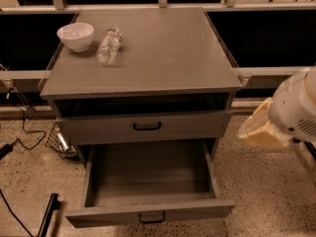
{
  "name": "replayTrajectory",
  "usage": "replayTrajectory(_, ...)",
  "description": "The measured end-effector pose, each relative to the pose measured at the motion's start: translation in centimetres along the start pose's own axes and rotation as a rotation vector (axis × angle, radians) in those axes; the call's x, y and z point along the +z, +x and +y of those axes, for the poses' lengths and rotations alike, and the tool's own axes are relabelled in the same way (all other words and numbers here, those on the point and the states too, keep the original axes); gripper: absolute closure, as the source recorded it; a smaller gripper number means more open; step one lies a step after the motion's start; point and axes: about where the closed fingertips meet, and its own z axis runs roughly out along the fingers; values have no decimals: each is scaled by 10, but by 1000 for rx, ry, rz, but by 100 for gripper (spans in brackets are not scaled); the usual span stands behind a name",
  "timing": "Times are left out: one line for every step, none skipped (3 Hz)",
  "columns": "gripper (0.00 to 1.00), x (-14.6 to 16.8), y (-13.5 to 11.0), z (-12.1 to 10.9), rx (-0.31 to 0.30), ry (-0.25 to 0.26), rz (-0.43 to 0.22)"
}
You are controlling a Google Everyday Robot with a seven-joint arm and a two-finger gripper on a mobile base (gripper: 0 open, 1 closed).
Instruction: Close middle drawer
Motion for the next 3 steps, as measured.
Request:
replayTrajectory(100,51,25,29,128,-36,-106)
replayTrajectory(100,69,32,40,217,-38,-158)
replayTrajectory(100,69,32,40,217,-38,-158)
